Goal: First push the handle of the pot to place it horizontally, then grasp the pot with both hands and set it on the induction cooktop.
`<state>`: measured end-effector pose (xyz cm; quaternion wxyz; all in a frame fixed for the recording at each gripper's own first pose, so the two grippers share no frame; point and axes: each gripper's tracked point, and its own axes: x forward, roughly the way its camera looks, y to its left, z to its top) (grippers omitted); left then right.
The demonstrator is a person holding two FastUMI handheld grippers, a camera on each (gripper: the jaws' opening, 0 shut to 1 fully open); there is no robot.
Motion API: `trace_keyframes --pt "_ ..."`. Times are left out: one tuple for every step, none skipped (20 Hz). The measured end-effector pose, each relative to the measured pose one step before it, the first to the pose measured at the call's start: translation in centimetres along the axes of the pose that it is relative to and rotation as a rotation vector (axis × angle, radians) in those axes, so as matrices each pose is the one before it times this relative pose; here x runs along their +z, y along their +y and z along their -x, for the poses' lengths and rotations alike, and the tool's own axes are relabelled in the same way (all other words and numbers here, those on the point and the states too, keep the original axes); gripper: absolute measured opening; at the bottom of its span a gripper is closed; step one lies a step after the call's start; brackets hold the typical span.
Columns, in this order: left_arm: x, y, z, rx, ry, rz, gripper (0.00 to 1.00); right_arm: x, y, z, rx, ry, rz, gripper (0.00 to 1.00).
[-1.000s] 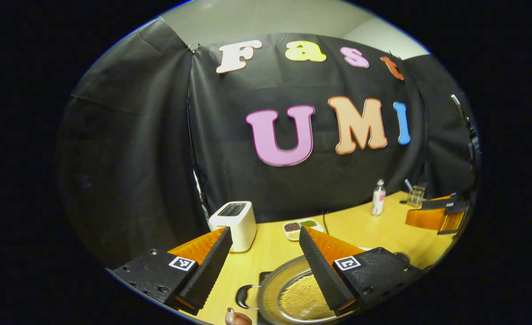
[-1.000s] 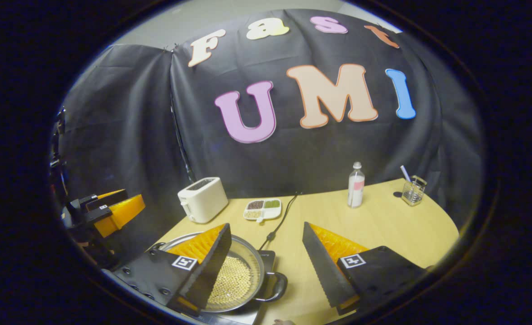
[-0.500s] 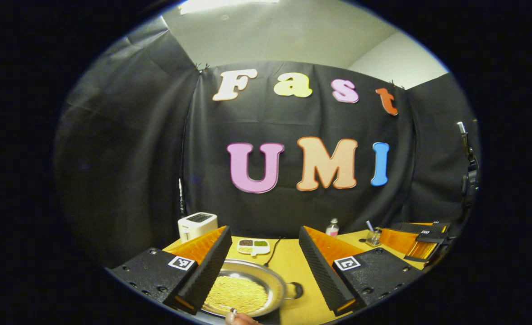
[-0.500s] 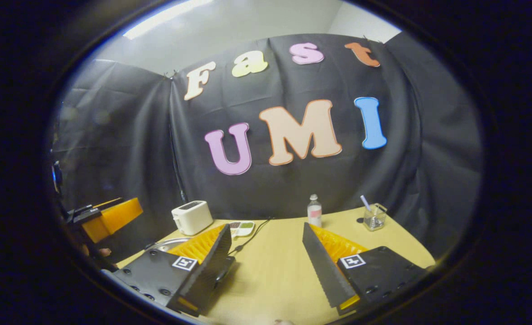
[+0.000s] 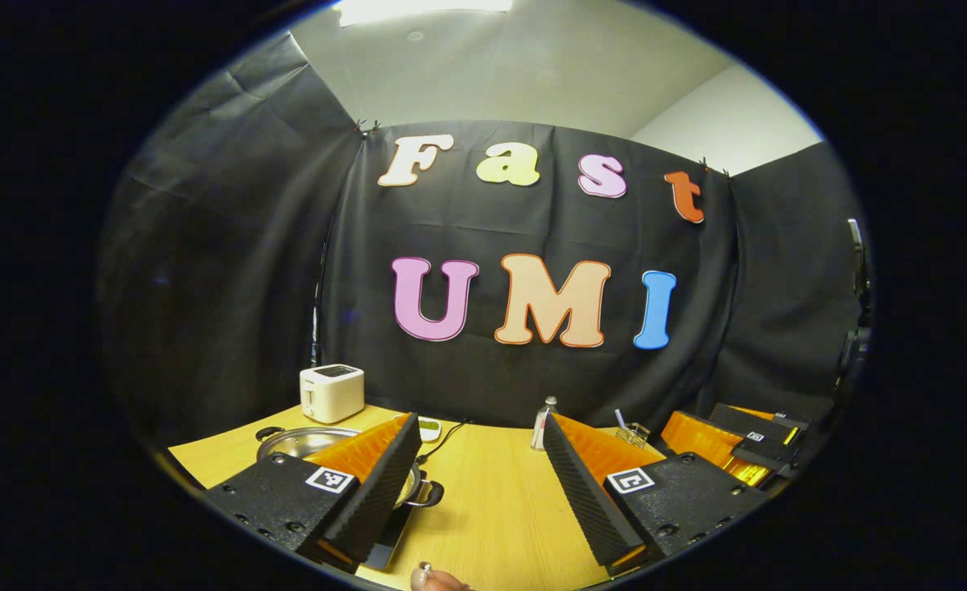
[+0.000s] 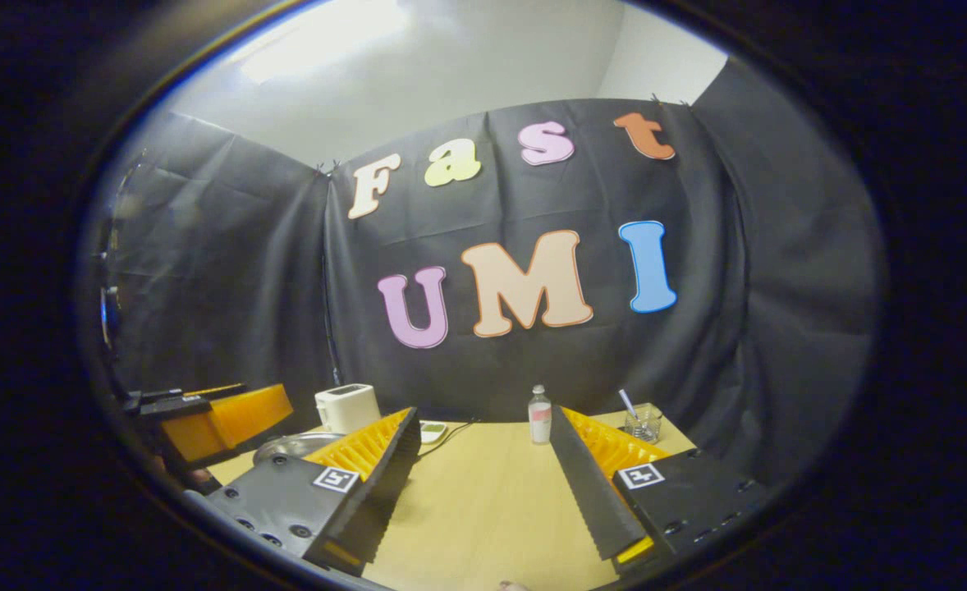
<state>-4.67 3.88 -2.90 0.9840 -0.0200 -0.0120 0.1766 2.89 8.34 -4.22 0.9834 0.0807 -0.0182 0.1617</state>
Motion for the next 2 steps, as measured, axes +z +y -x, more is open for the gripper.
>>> trace_keyframes --pt "-0.24 -0.055 -0.021 -0.00375 0.00599 -0.00541 0.93 0.195 -0.401 0.03 -0.01367 -0.0038 0.00524 0.94" --pt "-0.236 -0.234 -0.103 -0.01424 0.01113 0.00534 0.96 0.059 -0.366 -0.025 -0.01657 -0.00681 0.01383 0.93"
